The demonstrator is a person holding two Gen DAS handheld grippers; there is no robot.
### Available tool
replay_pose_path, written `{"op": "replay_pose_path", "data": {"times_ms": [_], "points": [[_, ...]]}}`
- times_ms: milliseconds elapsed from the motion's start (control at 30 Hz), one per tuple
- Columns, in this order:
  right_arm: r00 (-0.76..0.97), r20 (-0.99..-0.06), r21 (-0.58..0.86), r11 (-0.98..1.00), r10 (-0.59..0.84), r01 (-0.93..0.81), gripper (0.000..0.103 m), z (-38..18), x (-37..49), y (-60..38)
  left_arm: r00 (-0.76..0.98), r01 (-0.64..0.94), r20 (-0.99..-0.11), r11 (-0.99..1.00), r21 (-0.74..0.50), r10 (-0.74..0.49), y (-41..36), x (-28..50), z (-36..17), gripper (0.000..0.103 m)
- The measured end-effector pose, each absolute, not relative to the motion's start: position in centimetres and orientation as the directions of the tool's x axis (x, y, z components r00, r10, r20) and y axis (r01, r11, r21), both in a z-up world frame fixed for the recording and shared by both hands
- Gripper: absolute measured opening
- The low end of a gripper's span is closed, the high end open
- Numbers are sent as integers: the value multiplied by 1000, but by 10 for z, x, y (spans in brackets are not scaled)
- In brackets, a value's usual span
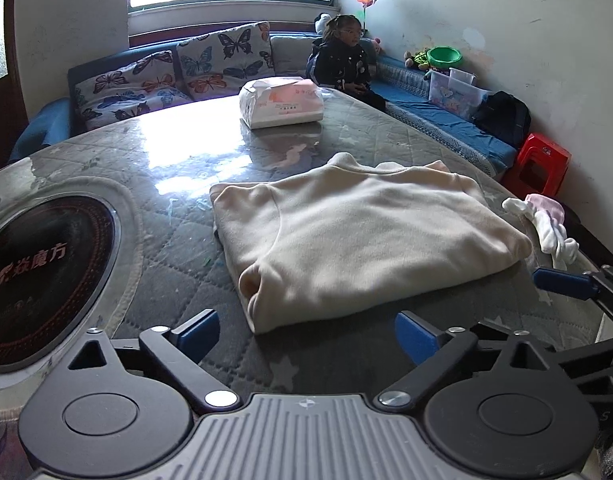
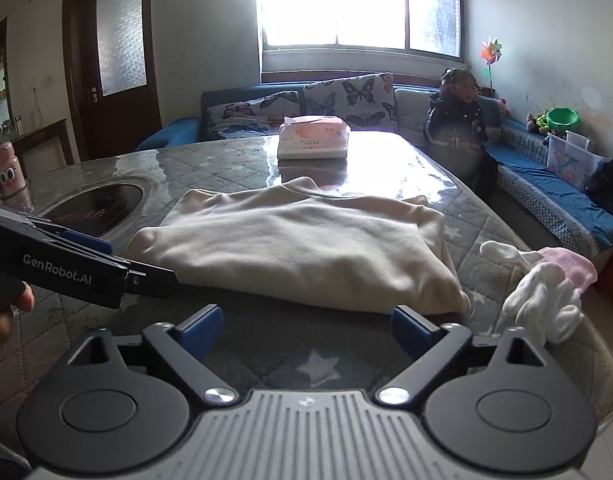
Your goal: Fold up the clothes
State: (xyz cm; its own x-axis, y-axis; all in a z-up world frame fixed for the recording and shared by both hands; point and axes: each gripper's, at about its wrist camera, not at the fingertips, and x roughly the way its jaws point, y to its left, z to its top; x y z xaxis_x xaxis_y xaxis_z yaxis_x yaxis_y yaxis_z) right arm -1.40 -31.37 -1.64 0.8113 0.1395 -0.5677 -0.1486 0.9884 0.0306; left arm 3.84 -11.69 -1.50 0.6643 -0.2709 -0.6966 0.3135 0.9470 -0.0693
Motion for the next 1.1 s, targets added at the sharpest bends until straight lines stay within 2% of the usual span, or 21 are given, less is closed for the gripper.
{"op": "replay_pose_path", "data": {"times_ms": [200,1100], "points": [[815,-567,7,990,119,-139,103,-15,-23,-307,670,317,-694,947,-55,-265,-116,26,-15,103],[813,-575,-34,989,98,-143,103,-16,-45,-293,690,282,-691,959,-19,-217,-106,-6,-16,103]]}}
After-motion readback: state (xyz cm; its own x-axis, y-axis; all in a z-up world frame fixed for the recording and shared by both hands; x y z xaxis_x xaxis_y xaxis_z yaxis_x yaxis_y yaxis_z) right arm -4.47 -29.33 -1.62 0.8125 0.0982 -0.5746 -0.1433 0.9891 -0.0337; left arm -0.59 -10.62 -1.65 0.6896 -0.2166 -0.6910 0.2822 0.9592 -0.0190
